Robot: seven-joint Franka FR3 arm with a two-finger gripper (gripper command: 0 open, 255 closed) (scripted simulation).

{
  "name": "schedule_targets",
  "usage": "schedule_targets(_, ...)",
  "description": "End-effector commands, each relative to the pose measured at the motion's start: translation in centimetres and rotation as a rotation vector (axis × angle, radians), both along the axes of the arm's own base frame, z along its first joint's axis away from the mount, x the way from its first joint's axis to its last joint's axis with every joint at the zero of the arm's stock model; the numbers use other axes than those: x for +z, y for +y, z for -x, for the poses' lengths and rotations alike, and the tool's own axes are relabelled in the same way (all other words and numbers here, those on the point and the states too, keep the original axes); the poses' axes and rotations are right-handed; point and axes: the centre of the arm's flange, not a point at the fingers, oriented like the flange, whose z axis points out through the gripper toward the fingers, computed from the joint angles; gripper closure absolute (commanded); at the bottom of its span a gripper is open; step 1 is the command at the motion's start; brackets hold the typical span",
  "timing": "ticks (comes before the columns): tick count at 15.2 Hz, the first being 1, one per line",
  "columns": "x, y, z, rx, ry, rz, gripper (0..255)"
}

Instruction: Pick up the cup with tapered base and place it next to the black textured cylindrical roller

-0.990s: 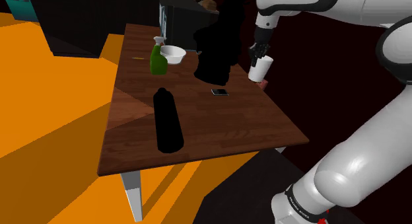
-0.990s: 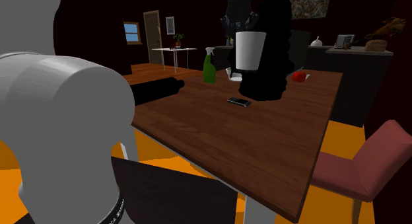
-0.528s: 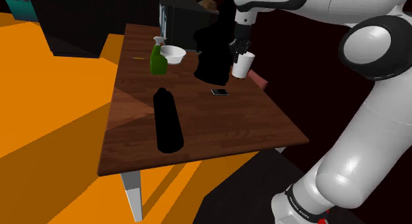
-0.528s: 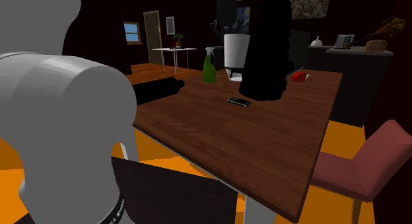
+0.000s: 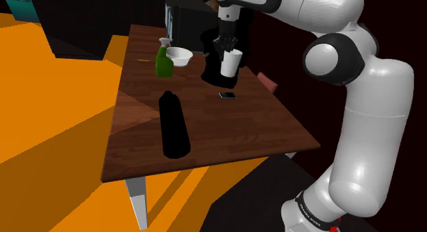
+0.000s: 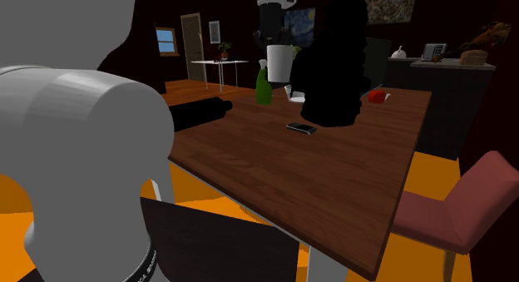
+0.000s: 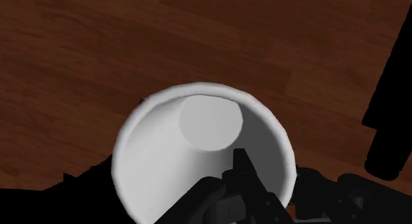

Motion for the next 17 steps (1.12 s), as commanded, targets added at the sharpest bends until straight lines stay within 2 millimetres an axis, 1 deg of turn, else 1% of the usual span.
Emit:
schedule_targets(1,-0.1,1.7,-2.0,0.001,-0.002,0.000,255)
schedule_targets(2,-0.2,2.8,-3.5,0.001,-0.002,0.000,255)
schedule_targets(17,-8.1,2.8,-3.5,0.001,-0.002,0.000,255)
